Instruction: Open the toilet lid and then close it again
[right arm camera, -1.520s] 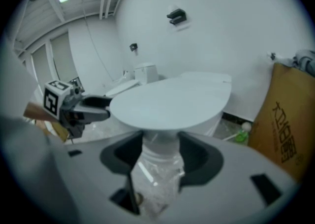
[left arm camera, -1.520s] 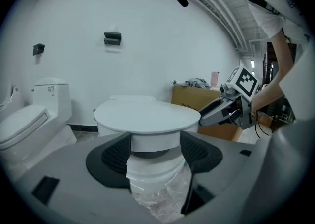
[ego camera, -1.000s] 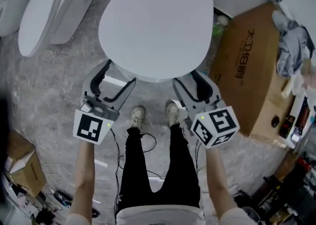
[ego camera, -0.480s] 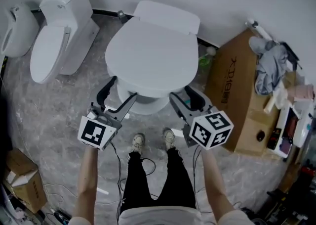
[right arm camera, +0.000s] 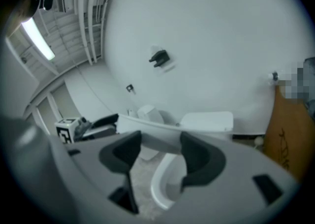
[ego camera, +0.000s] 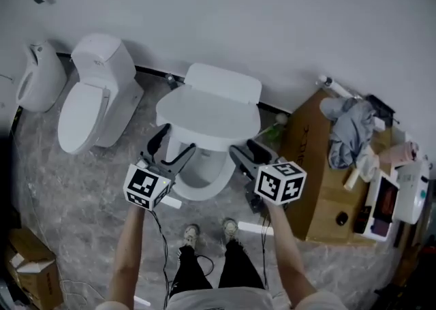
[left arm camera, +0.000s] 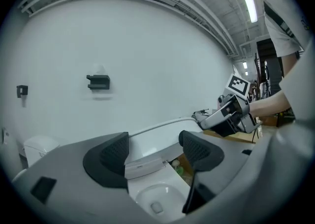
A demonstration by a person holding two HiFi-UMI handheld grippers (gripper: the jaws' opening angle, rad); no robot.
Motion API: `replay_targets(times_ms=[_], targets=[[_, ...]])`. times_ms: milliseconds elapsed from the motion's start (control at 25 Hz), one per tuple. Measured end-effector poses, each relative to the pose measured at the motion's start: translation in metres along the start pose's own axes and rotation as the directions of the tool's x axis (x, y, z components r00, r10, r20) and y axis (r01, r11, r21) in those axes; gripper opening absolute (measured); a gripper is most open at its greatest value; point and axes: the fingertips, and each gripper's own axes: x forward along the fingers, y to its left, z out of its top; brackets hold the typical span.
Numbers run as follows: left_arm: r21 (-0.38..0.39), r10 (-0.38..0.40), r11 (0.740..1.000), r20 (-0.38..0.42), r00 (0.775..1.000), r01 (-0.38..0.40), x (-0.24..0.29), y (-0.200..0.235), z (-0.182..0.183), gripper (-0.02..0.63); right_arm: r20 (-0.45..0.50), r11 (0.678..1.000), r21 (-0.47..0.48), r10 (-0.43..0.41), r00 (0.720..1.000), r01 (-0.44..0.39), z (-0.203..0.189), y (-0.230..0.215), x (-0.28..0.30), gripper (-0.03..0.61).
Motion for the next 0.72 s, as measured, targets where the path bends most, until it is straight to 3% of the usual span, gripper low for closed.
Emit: replay_targets(times_ms=[240, 720], targets=[[-0.057, 0.025, 0.998, -0.022, 0.999, -0.027, 0.017, 0.012, 0.018, 0.351, -0.028, 0.999, 0.004, 0.046, 0.999, -0.045, 0.026, -0.007, 0.007, 0.264], [-0.034, 0.016, 0.999, 0.031, 0.999, -0.015, 0.066, 0.043, 0.071, 0.353, -0.009, 0.994, 0.094, 0.061, 0.998, -0.06, 0.091, -0.026, 0.017, 0.264]])
